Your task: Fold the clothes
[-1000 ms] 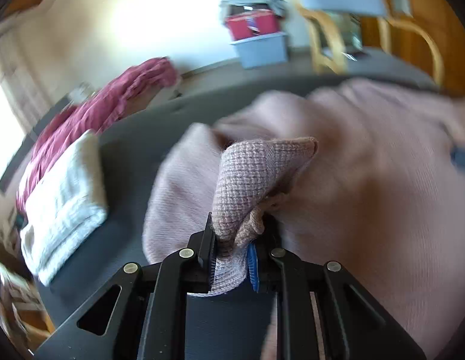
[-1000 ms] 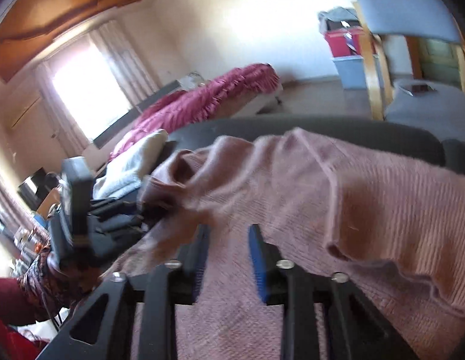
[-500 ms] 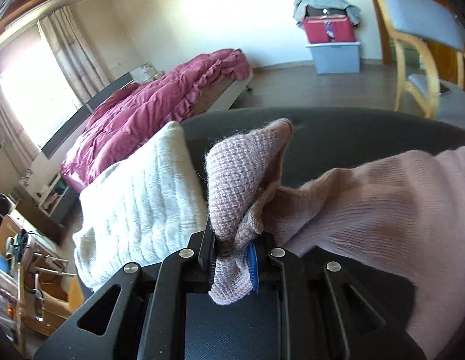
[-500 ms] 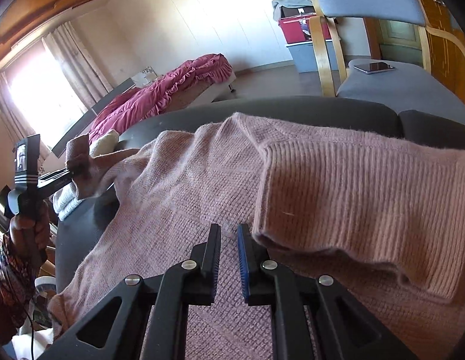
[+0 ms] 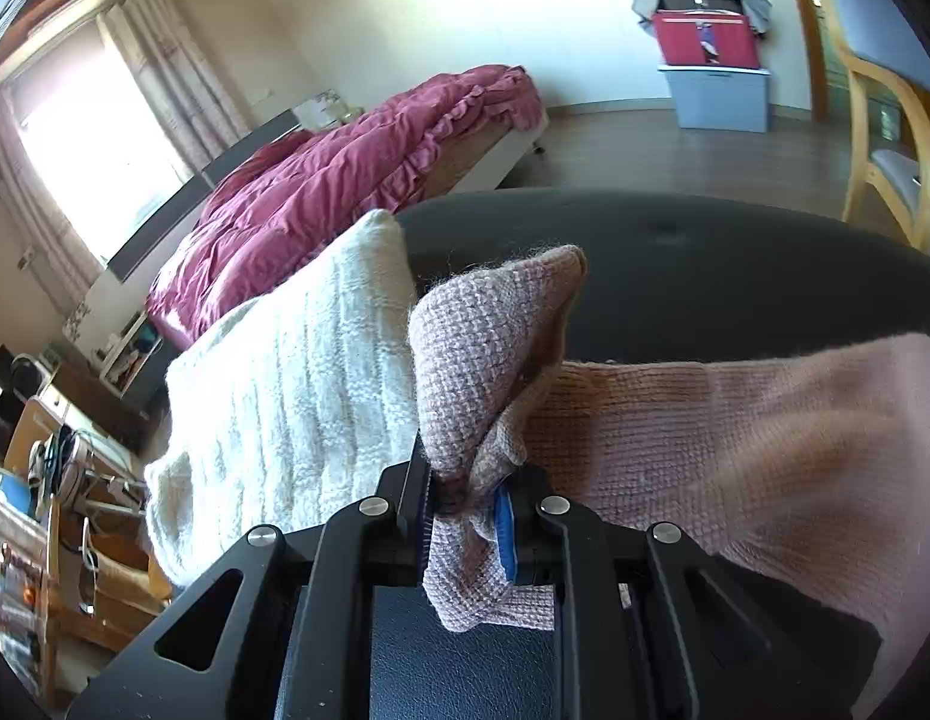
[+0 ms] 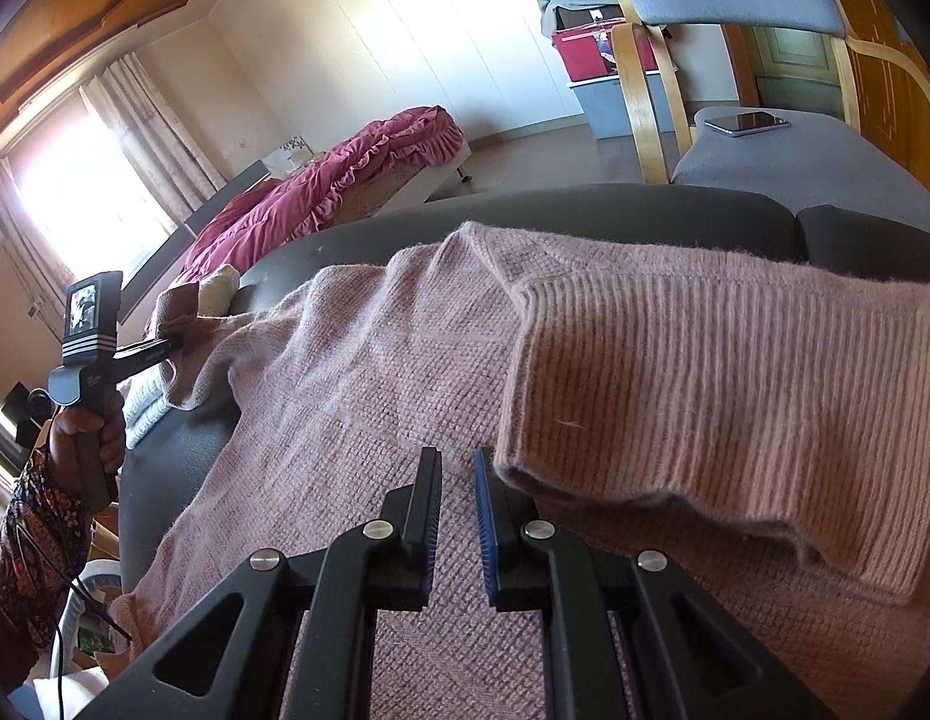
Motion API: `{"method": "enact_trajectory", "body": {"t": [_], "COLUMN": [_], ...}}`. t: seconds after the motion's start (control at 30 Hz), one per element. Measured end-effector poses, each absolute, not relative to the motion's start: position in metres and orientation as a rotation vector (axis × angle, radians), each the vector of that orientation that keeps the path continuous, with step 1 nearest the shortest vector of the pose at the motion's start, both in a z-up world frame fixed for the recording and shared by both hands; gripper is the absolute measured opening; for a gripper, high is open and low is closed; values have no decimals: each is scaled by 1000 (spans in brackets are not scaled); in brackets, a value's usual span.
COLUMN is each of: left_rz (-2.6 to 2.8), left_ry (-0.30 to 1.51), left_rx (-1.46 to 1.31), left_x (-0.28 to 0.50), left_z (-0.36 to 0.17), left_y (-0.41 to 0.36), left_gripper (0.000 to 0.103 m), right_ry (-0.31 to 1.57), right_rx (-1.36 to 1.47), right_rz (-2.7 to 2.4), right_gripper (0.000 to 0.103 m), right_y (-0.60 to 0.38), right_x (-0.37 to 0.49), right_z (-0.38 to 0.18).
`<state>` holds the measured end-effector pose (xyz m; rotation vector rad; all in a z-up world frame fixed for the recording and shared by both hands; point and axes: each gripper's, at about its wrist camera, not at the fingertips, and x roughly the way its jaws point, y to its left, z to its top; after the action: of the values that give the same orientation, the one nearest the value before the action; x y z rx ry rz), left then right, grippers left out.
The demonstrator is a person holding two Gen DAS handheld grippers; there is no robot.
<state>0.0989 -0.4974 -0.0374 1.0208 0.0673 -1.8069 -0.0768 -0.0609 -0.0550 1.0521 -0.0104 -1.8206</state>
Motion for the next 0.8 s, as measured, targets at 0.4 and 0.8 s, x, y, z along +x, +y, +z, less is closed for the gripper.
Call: {"method": "enact_trajectory", "body": {"t": [0.4,0.8], "left_rz": [-1730,-1728], "left_ry": [18,38], "left_rx": [965,850], "left_x": [103,121], "left_z": [-19,20], "left_y": [-497,-486], "left_gripper": [36,53], "right_ry": [-24,-38], "right_rx": [1059,1066], "right_rz": [-1813,-1805], "right_gripper": [10,10], "right_y": [-61,-62], "right_x": [-77,-79], "right_z": [-55,-57]}}
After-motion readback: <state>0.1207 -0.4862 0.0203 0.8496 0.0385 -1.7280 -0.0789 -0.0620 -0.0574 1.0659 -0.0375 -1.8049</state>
